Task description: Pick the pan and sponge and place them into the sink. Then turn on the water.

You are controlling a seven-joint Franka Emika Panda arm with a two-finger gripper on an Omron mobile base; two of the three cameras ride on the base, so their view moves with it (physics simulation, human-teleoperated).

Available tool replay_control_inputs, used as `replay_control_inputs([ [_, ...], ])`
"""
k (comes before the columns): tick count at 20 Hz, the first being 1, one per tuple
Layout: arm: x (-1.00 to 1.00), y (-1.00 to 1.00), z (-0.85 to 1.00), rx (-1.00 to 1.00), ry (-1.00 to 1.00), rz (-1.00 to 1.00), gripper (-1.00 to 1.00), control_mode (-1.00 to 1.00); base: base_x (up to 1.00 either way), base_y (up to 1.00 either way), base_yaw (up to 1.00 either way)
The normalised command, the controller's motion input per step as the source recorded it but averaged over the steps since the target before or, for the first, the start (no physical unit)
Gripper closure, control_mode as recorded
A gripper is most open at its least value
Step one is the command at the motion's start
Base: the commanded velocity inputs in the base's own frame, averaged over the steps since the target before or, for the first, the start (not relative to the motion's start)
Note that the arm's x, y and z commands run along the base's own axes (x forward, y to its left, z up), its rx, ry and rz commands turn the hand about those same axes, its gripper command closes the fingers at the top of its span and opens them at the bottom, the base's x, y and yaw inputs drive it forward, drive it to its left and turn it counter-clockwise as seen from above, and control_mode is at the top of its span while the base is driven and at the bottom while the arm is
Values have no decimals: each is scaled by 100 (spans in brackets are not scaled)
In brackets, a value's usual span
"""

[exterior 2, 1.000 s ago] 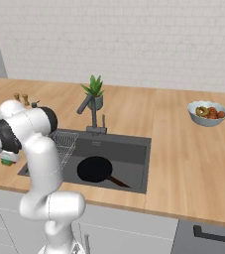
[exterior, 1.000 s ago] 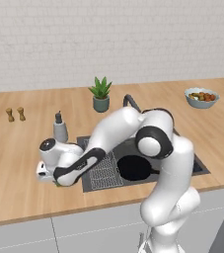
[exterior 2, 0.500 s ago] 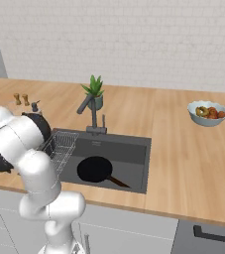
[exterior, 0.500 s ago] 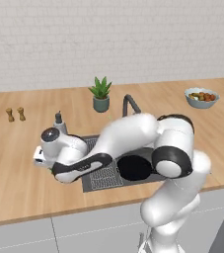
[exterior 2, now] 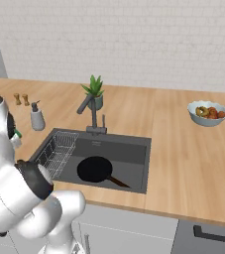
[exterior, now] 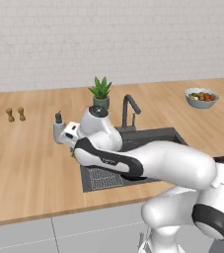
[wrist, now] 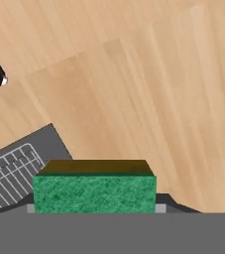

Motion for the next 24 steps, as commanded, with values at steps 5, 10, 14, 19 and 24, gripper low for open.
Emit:
replay_control_inputs([
  [5,-37,-100,61,28,2,-1,100,-100,0,0,0],
  [10,-23,-100,58,34,20,-1,100,-100,0,0,0],
  [14,-11,-100,57,36,34,0,100,-100,0,0,0],
  [19,0,-98,36,32,37,-1,100,-100,0,0,0],
  [24,8,-96,4,26,21,-2,100,-100,0,0,0],
])
